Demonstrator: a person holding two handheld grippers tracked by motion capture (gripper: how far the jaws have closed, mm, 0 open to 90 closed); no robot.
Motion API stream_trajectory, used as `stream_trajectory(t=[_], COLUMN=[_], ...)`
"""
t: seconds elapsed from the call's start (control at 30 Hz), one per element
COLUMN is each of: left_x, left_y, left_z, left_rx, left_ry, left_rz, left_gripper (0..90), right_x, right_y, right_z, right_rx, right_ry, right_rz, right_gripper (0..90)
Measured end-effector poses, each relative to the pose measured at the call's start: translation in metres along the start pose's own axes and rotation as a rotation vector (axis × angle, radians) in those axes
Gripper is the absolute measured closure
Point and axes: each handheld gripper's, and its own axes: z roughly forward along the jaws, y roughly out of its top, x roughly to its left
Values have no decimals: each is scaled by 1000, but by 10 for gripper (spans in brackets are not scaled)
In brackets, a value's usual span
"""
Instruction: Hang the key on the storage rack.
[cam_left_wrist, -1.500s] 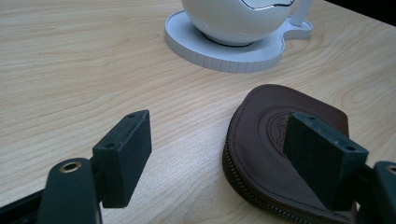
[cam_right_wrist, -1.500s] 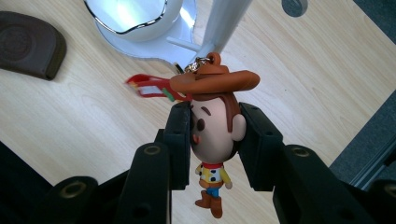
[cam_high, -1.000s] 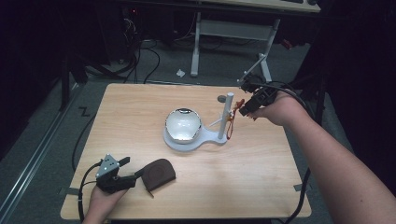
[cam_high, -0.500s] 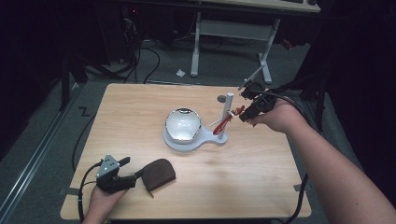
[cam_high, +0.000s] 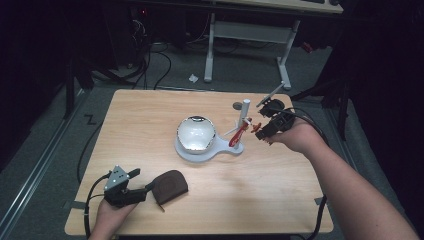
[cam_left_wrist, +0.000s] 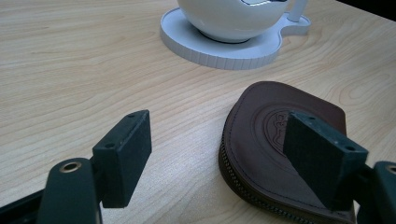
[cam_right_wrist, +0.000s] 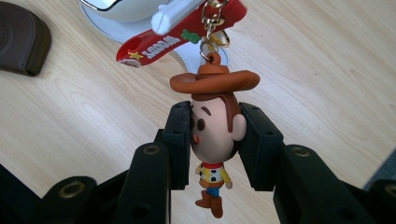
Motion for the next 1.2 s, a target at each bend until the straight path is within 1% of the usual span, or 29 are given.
stream_trajectory(t=[0.17, 0.2, 0.23, 0.33, 0.4, 0.5, 0.63, 0.93, 1.03, 1.07, 1.13, 1.17, 1.2], left_x=[-1, -1, -1, -2, -2, -3, -3, -5, -6, -7, -8, -9, -9], left_y=[0, 0, 0, 0, 0, 0, 0, 1, 1, 2, 2, 2, 2], left_z=[1, 1, 1, 1, 2, 2, 2, 3, 4, 4, 5, 6, 6], left_rx=[7, 8, 8, 10, 11, 11, 14, 23, 28, 29, 32, 34, 34], left_ry=[-3, -3, -3, -3, -3, -3, -2, -12, -15, -17, -19, -19, -21], left_rz=[1, 2, 2, 2, 2, 2, -4, -21, -25, -27, -26, -25, -26], left_gripper=[240, 240, 240, 240, 241, 240, 240, 241, 241, 241, 241, 241, 241], right_x=[0, 0, 1, 1, 0, -2, -4, -10, -10, -9, -9, -8, -8], right_y=[-9, -11, -13, -17, -19, -23, -31, -58, -69, -73, -79, -81, -86], right_z=[14, 17, 19, 25, 29, 34, 40, 52, 58, 59, 63, 64, 66], right_rx=[-34, -41, -43, -65, -84, -95, -105, -140, -147, -152, -162, -153, -162], right_ry=[21, 21, 20, 21, 29, 28, 38, 32, 29, 22, 29, 23, 14], right_rz=[24, 19, 29, 28, 46, 50, 74, 101, 101, 95, 106, 103, 92], right_gripper=[666, 665, 664, 659, 639, 600, 576, 557, 549, 550, 547, 544, 544])
